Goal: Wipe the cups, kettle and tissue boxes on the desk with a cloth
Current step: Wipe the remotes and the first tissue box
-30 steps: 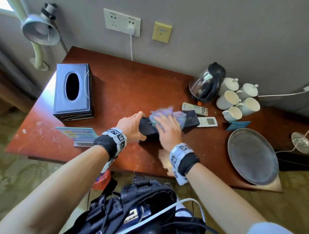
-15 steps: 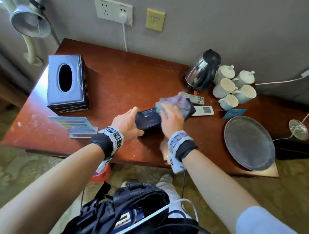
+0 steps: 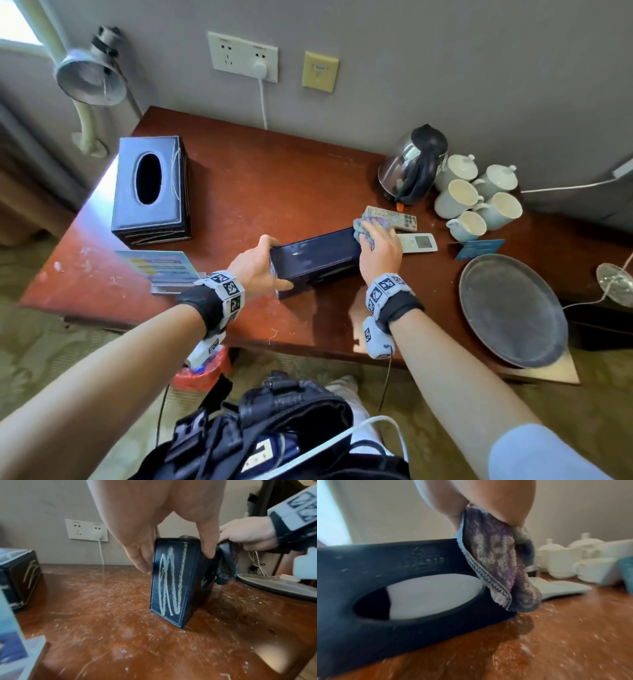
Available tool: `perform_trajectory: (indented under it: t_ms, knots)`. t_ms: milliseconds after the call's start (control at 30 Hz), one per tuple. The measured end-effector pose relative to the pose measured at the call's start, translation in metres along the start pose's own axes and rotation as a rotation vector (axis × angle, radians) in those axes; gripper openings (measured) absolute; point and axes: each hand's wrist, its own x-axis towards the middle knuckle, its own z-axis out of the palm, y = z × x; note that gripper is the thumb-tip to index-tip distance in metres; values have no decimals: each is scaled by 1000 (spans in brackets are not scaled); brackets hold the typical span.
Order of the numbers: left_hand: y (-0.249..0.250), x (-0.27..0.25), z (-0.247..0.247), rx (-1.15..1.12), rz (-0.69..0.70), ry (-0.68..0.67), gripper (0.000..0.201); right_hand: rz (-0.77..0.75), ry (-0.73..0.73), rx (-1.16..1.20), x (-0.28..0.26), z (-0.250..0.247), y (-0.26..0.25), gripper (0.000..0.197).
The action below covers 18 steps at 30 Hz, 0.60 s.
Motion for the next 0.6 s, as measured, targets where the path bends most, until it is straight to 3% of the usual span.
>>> perform_trajectory:
  t_ms: [167,233,300,333,467,600]
  knots:
    - [-7,0,5,-45,3,65,77,-462,-153,12,-53,33,-53,34]
    - [-9,0,5,-59,20,70,73,-576,-274,8,-60,37,-62,35]
    - [-11,-1,4,-61,19,68,74,-651,-298,-60,-43,30,-51,34]
    - [-12,-1,3,-58,13,63,74,-621,-272,-84,-30,24,-40,34]
    - [-13,-2,4,-66,-4,39,73,-244,-284,-159,16,-5,0,37]
    - [-12,-1,4,-57,-6,41,73,-193,-267,-253,19,-1,-4,40]
